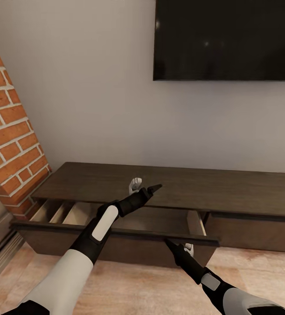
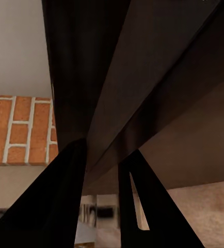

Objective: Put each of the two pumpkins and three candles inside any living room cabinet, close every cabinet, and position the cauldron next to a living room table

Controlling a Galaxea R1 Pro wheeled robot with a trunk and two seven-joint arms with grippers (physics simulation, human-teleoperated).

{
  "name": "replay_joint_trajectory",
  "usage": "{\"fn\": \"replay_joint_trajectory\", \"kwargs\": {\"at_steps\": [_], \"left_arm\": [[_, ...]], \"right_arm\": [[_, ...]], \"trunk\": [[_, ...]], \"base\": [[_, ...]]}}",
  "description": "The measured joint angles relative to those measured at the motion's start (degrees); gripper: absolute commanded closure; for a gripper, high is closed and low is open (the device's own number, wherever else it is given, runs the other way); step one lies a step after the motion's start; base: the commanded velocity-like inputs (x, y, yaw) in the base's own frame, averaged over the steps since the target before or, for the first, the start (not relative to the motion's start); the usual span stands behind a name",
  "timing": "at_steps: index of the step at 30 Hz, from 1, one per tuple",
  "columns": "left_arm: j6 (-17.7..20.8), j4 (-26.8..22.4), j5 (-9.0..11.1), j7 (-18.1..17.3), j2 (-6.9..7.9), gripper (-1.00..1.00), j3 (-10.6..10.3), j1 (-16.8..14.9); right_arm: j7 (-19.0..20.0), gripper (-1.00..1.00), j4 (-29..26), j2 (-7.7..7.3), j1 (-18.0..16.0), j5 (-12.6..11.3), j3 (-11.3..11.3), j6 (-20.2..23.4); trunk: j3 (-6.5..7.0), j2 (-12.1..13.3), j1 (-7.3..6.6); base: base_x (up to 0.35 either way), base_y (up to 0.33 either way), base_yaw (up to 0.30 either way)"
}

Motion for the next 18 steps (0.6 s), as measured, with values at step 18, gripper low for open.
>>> {"fn": "replay_joint_trajectory", "kwargs": {"at_steps": [18], "left_arm": [[0.1,0.0,0.0,0.0,0.00,-1.00,0.0,0.0]], "right_arm": [[0.0,1.00,0.0,0.50,0.0,0.1,0.3,-0.1]], "trunk": [[0.00,0.0,0.01]], "base": [[-0.209,0.000,0.000]]}}
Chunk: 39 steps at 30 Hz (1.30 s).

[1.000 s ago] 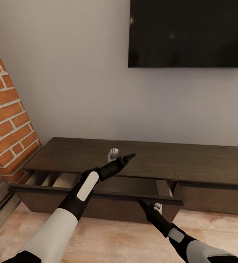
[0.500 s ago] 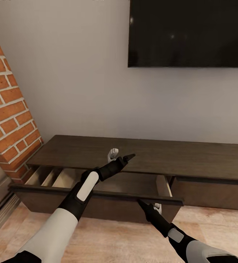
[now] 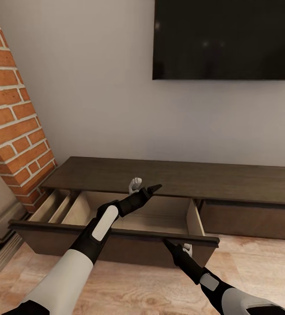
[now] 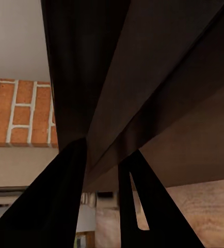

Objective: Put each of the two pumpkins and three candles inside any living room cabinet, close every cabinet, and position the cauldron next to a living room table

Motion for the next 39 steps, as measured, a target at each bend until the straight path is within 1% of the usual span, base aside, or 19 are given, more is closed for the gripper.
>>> {"fn": "replay_joint_trajectory", "kwargs": {"at_steps": [18,20,26,27,28,30,34,35,36,39], "left_arm": [[0.0,0.0,0.0,0.0,0.00,-1.00,0.0,0.0],[0.0,0.0,0.0,0.0,0.00,-1.00,0.0,0.0],[0.0,0.0,0.0,0.0,0.00,-1.00,0.0,0.0],[0.0,0.0,0.0,0.0,-0.01,-1.00,0.0,0.0],[0.0,0.0,0.0,0.0,-0.01,-1.00,0.0,0.0],[0.0,0.0,0.0,0.0,-0.01,-1.00,0.0,0.0],[0.0,0.0,0.0,0.0,-0.01,-1.00,0.0,0.0],[0.0,0.0,0.0,0.0,-0.01,-1.00,0.0,0.0],[0.0,0.0,0.0,0.0,0.01,-1.00,0.0,0.0],[0.0,0.0,0.0,0.0,0.01,-1.00,0.0,0.0]], "right_arm": [[0.0,1.00,0.0,-0.03,0.0,0.1,0.0,0.1],[0.0,1.00,0.0,0.08,0.0,0.0,-0.2,-0.1],[0.0,1.00,0.0,0.27,0.0,0.1,0.1,0.0],[-0.4,1.00,0.1,0.58,0.0,-0.2,-0.8,-0.3],[-1.5,1.00,0.1,0.97,-0.2,-0.6,-2.1,-0.4],[-2.6,1.00,0.1,0.81,-0.9,-0.3,-1.3,-0.3],[-3.2,1.00,0.1,0.86,-1.2,-0.3,-1.5,-0.3],[-3.2,-1.00,0.2,0.85,-1.2,-0.3,-1.5,-0.3],[0.1,-1.00,0.1,-0.85,0.0,-0.6,-1.9,0.0],[0.2,-1.00,0.1,-0.99,0.0,-0.6,-1.7,0.0]], "trunk": [[0.00,0.0,-0.01],[0.00,0.0,0.02],[0.00,0.0,0.03],[0.00,0.0,0.04],[0.00,0.0,0.03],[0.00,0.0,0.02],[0.00,0.0,0.02],[0.00,0.0,0.01],[-0.01,0.0,0.00],[-0.01,0.0,0.00]], "base": [[-0.005,0.000,0.000],[-0.226,0.000,0.000],[-0.272,0.000,0.000],[-0.184,0.000,0.000],[-0.122,0.000,0.000],[-0.070,0.000,0.000],[-0.022,0.000,0.000],[-0.008,0.000,0.000],[-0.002,0.000,0.000],[-0.001,0.000,0.000]]}}
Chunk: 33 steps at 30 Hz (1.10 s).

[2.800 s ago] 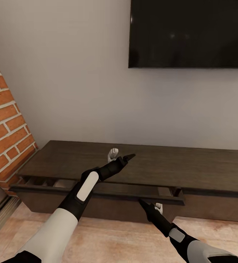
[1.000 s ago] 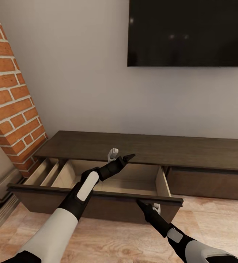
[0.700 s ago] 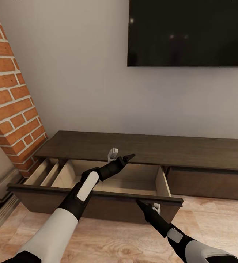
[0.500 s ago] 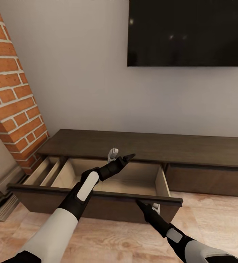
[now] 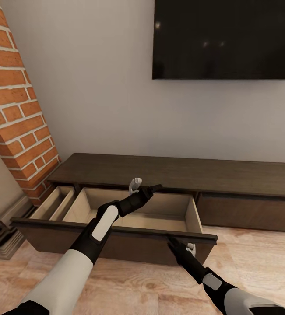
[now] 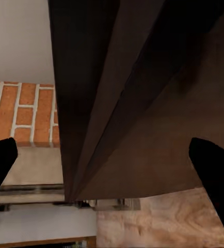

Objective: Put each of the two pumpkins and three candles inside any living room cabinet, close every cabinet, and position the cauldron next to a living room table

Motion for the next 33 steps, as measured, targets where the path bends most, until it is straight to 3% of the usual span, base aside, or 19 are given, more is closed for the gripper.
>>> {"fn": "replay_joint_trajectory", "kwargs": {"at_steps": [18,33], "left_arm": [[0.0,0.0,0.0,0.1,0.00,-1.00,0.0,0.0],[-0.1,0.2,-0.1,0.1,-0.02,-1.00,0.0,0.0]], "right_arm": [[0.0,-1.00,0.1,0.02,0.0,0.1,0.1,0.0],[-0.1,-1.00,0.1,0.34,0.2,0.2,0.0,-0.1]], "trunk": [[0.00,0.0,0.00],[0.00,0.0,0.00]], "base": [[-0.004,0.000,0.000],[-0.130,0.000,0.000]]}}
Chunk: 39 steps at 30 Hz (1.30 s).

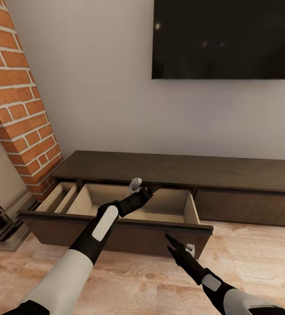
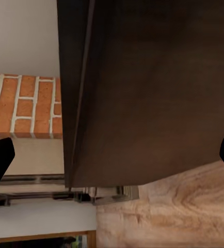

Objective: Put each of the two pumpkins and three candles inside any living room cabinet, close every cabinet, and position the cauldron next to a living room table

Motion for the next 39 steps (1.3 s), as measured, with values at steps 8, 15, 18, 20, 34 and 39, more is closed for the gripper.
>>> {"fn": "replay_joint_trajectory", "kwargs": {"at_steps": [8,15,18,20,34,39], "left_arm": [[-0.1,0.1,-0.1,0.4,-0.05,-1.00,0.0,0.0],[0.0,0.1,-0.2,0.5,0.08,-1.00,0.0,0.0],[0.1,0.1,-0.2,0.8,0.03,-1.00,-0.1,0.0],[0.1,0.1,-0.3,0.8,0.02,-1.00,-0.1,0.0],[-0.1,1.4,-0.5,0.9,0.02,-1.00,-1.3,0.0],[-0.2,2.6,-0.8,0.9,0.08,-1.00,-1.2,0.0]], "right_arm": [[-0.3,-1.00,0.0,1.66,0.0,0.5,0.3,-1.2],[-0.4,-1.00,0.1,4.71,0.1,0.4,0.2,-3.9],[-0.4,-1.00,0.1,4.92,0.1,0.5,0.3,-4.1],[-0.4,-1.00,0.1,4.97,0.1,0.5,0.3,-4.1],[-0.6,-1.00,0.2,5.01,0.1,0.4,0.2,-3.9],[-0.6,-1.00,0.1,5.02,0.1,0.3,0.1,-3.8]], "trunk": [[0.00,0.0,0.00],[0.00,0.0,0.00],[0.00,0.0,0.00],[0.00,0.0,0.00],[0.73,0.0,0.03],[0.92,0.0,0.03]], "base": [[-0.002,0.000,0.000],[0.000,0.000,0.000],[0.000,0.000,0.000],[0.000,0.000,0.000],[-0.165,0.000,0.140],[-0.303,0.000,0.260]]}}
